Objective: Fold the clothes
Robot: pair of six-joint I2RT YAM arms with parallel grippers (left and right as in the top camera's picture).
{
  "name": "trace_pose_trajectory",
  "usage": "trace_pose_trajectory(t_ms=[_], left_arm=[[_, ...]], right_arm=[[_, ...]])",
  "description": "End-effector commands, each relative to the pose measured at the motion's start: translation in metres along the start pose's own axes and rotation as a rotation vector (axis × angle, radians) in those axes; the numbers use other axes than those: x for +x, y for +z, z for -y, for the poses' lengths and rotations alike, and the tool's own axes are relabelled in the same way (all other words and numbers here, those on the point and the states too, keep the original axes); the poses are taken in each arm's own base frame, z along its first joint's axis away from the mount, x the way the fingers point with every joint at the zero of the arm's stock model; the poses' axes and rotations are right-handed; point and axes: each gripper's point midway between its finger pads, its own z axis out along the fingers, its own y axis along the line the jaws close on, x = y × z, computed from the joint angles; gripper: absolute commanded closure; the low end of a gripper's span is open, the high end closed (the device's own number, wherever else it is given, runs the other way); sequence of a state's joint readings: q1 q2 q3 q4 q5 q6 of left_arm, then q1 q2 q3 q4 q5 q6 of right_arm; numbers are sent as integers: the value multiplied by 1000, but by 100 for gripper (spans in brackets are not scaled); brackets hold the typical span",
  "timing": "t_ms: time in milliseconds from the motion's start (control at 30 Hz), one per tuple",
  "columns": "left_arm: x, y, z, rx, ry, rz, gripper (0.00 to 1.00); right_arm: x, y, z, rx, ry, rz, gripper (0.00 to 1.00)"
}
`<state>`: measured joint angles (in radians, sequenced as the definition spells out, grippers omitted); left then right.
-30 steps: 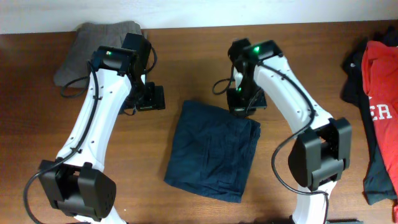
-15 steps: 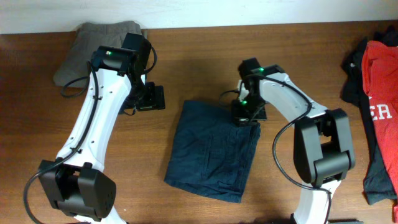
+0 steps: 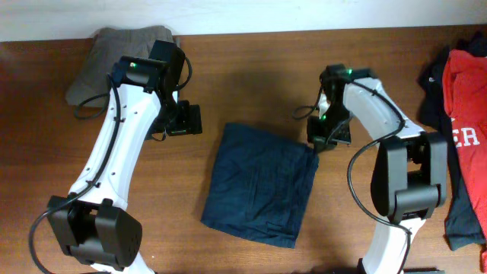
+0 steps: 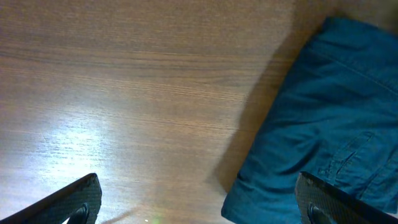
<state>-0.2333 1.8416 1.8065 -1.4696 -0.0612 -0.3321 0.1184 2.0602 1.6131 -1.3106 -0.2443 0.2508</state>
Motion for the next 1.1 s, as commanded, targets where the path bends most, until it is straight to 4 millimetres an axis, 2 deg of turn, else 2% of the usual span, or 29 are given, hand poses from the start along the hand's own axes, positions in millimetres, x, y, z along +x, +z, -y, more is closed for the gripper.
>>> trace_pose_trajectory(t_ms=[0, 100, 167, 233, 367, 500, 633, 767, 933, 1067], left_arm=[[-4, -5, -2, -8, 11, 25, 1], [-5, -5, -2, -6, 10, 29, 1], [-6, -5, -1, -5, 10, 32, 1], [-7, -5, -1, -4, 10, 35, 1], [-8, -5, -1, -3, 9, 39, 1], [-8, -5, -3, -11, 6, 41, 1], [-13, -5, -18, -69, -76, 62, 1], [-17, -5, -32, -82, -122, 63, 1], [-19, -4, -48, -86, -164, 59, 1], [-19, -4, -51, -88, -173, 58, 1]], right_arm=[[4, -43, -41, -152, -110, 40, 96], [31, -69, -77, -309, -252, 6, 96], [48, -72, -88, -345, -327, -28, 95], [61, -66, -94, -334, -380, -66, 95], [80, -35, -114, -307, -444, -125, 96], [87, 3, -130, -297, -386, -143, 96], [106, 38, -153, -393, -409, -188, 96], [131, 60, -167, -468, -439, -245, 96], [144, 84, -179, -473, -437, -249, 95], [157, 100, -190, -465, -449, -252, 95]])
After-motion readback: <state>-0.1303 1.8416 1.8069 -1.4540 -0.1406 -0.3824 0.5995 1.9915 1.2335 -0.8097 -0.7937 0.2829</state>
